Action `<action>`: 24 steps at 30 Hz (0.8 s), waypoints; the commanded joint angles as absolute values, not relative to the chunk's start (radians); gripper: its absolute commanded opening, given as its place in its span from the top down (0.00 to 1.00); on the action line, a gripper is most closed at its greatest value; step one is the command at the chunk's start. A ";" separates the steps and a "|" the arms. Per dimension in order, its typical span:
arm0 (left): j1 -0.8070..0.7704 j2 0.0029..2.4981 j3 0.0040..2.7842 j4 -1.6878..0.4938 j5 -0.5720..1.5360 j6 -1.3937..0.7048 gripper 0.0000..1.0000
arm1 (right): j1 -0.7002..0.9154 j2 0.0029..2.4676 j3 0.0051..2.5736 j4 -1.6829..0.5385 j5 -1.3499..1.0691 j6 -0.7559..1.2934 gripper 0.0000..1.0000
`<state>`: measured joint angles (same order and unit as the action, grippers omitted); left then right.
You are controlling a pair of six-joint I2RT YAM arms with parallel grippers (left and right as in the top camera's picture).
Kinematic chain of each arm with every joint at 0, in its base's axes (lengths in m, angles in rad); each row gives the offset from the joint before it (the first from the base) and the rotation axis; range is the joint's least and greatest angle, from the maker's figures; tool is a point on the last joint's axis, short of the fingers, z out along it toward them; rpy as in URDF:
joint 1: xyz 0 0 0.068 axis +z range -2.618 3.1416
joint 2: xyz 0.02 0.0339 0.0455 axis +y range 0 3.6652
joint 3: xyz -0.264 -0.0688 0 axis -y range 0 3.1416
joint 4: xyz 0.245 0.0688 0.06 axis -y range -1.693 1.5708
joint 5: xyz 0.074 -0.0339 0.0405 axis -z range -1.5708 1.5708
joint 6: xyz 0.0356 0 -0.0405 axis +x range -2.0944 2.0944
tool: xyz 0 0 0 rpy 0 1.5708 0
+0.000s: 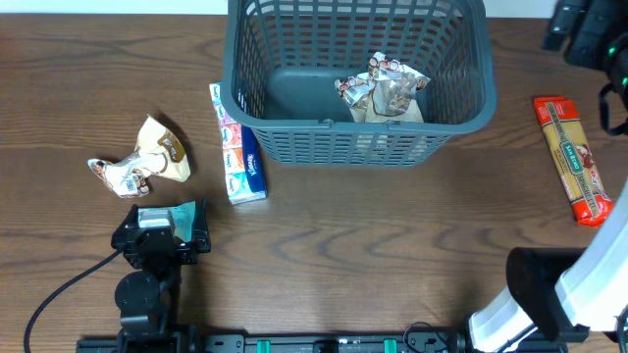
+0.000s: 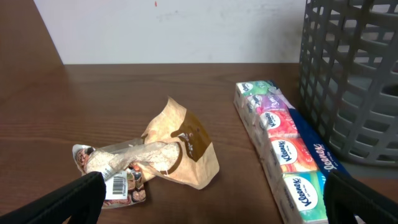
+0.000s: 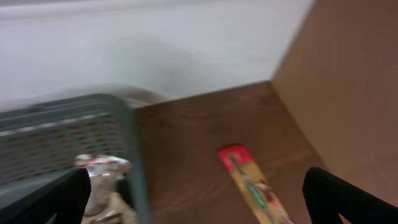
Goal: Pack container
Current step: 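Move the right gripper over the San Remo spaghetti packet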
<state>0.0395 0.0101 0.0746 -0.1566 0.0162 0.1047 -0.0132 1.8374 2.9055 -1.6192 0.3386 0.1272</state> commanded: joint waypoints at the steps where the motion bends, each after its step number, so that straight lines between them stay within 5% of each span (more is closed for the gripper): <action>1: 0.045 0.003 0.048 -0.167 0.019 0.099 0.01 | -0.078 1.864 2.881 -1.614 0.392 0.087 0.01; 12: 0.045 0.003 0.048 -0.167 0.019 0.099 0.01 | -0.229 1.975 2.779 -1.667 0.383 0.065 0.01; 24: 0.045 0.003 0.048 -0.167 0.019 0.099 0.01 | -0.241 1.983 2.752 -1.513 0.044 -0.369 0.01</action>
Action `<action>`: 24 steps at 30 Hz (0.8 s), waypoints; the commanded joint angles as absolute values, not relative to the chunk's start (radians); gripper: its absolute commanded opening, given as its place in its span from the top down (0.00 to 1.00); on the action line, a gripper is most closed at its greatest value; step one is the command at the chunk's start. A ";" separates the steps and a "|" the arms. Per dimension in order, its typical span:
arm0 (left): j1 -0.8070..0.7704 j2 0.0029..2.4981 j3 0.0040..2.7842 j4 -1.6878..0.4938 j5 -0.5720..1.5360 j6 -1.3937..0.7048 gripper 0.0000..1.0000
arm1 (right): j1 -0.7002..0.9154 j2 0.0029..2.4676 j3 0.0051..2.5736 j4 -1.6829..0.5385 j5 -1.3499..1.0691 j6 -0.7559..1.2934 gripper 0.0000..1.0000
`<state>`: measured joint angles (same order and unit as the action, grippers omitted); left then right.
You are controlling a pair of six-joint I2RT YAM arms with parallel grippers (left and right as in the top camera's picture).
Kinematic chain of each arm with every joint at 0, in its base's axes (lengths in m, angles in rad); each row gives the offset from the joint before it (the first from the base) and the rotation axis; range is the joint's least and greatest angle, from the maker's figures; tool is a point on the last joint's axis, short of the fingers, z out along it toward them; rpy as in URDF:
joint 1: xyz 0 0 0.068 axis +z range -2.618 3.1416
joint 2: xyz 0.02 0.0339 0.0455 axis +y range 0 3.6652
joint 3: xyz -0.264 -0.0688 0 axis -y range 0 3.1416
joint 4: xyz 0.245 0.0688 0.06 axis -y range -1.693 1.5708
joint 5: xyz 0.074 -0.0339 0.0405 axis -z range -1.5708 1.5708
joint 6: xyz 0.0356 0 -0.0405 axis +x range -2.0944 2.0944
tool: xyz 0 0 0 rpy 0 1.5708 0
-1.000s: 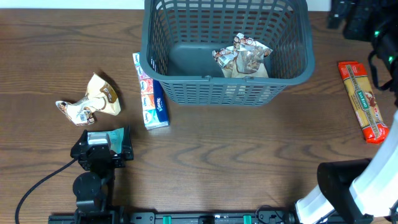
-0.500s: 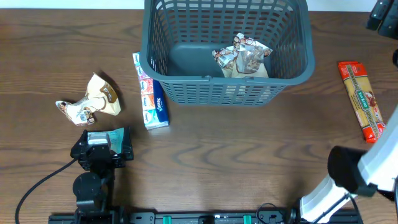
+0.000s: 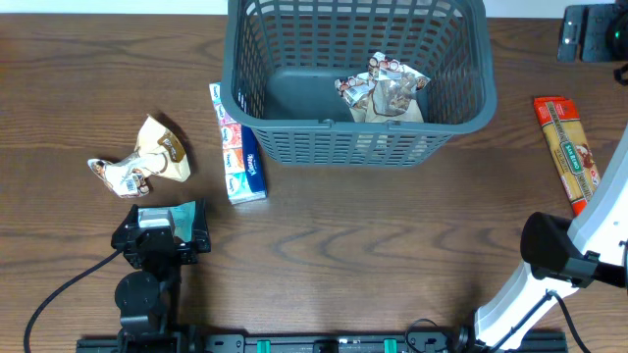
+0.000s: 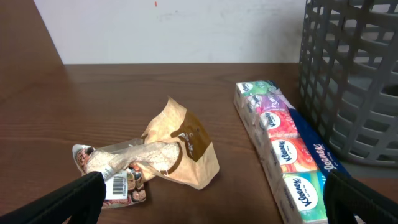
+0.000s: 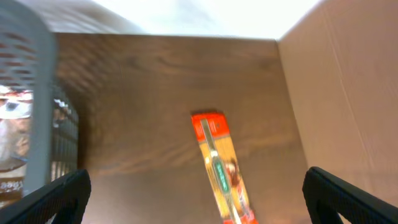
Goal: Pack container
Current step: 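Move the right gripper over the San Remo spaghetti packet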
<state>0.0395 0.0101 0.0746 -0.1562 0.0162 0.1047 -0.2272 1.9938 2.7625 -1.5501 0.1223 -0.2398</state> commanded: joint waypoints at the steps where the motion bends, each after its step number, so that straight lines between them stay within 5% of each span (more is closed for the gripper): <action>1: 0.045 0.003 0.048 -0.167 0.019 0.099 0.01 | -0.244 1.983 2.741 -1.492 0.044 -0.381 0.01; 17: 0.045 0.003 0.048 -0.167 0.019 0.099 0.01 | -0.571 1.983 2.308 -1.350 -0.064 -0.570 0.01; 24: 0.044 0.003 0.048 -0.167 0.019 0.099 0.01 | -0.768 1.983 2.222 -1.399 -0.439 -0.723 0.01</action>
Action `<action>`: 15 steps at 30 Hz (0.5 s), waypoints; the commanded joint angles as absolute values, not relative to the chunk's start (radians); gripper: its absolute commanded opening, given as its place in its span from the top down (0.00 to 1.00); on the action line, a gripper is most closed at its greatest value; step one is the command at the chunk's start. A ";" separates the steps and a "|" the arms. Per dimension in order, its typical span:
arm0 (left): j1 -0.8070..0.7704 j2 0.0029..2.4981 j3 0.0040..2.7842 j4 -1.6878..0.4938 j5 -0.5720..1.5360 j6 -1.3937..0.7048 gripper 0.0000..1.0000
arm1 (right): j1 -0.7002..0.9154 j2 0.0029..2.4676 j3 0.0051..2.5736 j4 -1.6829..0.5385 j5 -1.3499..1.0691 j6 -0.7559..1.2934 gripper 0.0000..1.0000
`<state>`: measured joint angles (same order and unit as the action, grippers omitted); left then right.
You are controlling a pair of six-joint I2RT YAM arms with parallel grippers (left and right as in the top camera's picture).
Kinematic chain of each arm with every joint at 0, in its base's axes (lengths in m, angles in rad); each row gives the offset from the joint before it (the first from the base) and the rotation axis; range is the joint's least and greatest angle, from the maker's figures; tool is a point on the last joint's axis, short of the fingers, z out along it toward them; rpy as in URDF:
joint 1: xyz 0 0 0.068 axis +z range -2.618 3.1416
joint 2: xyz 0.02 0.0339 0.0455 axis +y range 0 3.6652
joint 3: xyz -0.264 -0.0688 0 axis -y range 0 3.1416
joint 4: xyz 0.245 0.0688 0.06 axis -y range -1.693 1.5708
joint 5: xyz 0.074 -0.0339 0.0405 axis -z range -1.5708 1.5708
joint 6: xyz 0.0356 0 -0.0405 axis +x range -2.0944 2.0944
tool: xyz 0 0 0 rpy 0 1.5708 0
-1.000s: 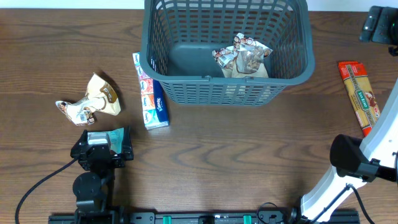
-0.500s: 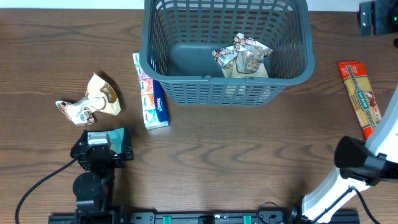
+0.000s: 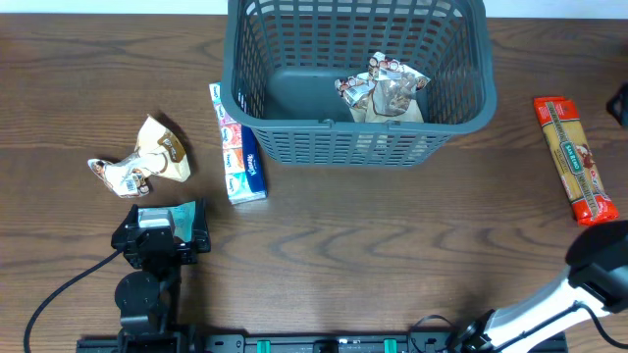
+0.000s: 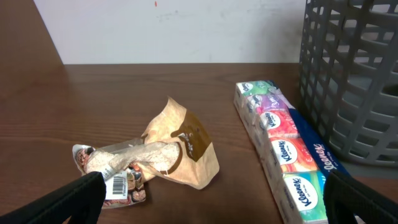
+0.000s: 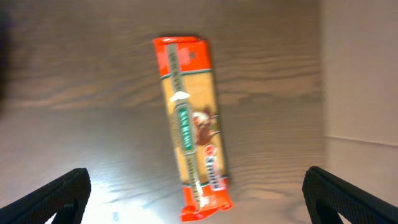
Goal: Pack container
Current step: 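Move the right gripper over the San Remo spaghetti packet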
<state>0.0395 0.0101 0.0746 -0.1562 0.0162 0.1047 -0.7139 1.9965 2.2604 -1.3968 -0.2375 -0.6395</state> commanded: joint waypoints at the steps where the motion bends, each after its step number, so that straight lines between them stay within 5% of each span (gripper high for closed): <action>1: 0.045 0.003 0.048 -0.167 0.019 0.099 0.01 | -0.782 1.984 2.199 -1.391 -0.434 -0.723 0.01; 15: 0.045 0.003 0.048 -0.167 0.019 0.099 0.01 | -0.693 2.197 2.077 -1.353 -0.146 -0.621 0.01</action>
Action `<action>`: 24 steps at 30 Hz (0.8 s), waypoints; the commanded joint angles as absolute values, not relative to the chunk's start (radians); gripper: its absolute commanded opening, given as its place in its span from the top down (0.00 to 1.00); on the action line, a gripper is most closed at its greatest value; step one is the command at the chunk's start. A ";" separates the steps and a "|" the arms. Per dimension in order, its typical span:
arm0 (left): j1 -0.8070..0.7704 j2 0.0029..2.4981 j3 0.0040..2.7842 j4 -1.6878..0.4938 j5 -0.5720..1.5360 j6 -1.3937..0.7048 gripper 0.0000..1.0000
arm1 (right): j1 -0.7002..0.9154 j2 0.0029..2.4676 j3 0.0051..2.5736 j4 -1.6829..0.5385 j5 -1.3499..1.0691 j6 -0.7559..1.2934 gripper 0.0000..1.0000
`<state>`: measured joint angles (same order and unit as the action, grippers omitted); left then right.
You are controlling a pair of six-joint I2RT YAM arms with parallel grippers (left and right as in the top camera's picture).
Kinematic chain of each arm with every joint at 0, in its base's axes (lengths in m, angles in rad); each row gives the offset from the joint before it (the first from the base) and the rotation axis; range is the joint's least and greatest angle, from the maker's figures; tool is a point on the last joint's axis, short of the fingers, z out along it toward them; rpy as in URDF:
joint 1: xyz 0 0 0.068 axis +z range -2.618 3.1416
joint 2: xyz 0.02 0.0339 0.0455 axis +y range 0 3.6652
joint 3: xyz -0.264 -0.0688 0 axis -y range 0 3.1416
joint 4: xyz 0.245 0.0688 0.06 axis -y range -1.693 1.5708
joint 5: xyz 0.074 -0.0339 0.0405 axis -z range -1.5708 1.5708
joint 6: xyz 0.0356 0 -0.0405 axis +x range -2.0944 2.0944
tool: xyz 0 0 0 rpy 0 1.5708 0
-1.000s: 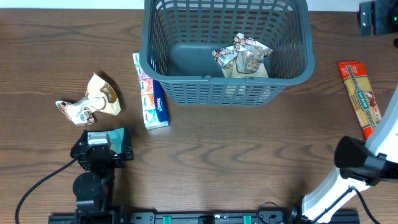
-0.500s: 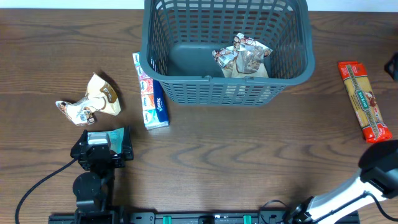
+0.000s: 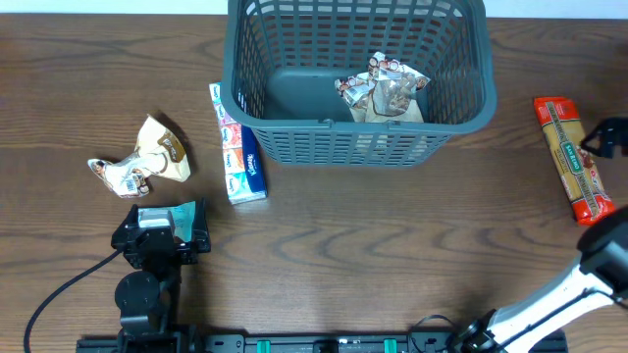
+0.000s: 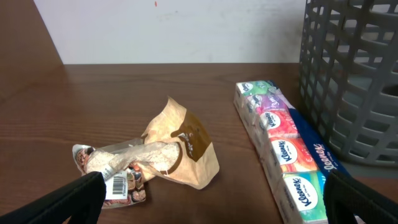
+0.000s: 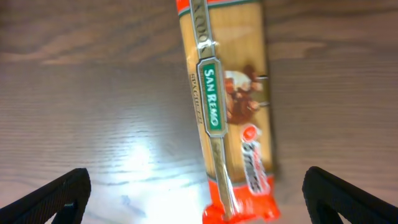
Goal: Pack container
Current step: 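Move the right gripper over the San Remo spaghetti packet, then lower the right gripper and grasp the spaghetti packet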
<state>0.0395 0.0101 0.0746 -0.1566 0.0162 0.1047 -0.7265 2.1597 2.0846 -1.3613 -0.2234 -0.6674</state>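
Observation:
A grey basket stands at the back middle with one crumpled snack bag inside. A red and yellow spaghetti pack lies flat on the table to its right. My right gripper hangs open just above that pack, its fingertips spread wide to either side of the pack's near end. A tan crumpled bag and a long tissue pack lie left of the basket. My left gripper rests open near the front edge, facing both.
The tissue pack lies right beside the basket's left wall. A white wall runs behind the brown wooden table. The right arm's base stands at the front right corner.
My right gripper has come lower and closer over the spaghetti pack, which now fills more of the right wrist view. The left arm and all objects are where they were.
My right gripper was open at the back right, by the basket's far corner. It then stood further right with the spaghetti pack ahead, then over the pack, and now close above it. Nothing else has changed place.

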 commanded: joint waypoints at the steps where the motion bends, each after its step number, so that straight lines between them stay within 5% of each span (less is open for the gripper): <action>1: 0.045 0.003 0.048 -0.167 0.019 0.099 0.01 | -0.682 2.209 2.077 -1.345 -0.123 -0.612 0.01; 11: 0.045 0.003 0.047 -0.167 0.019 0.099 0.01 | -0.607 2.230 2.077 -1.267 0.091 -0.570 0.01; 24: 0.045 0.003 0.048 -0.167 0.019 0.099 0.02 | -0.614 2.343 2.077 -1.248 0.010 -0.574 0.01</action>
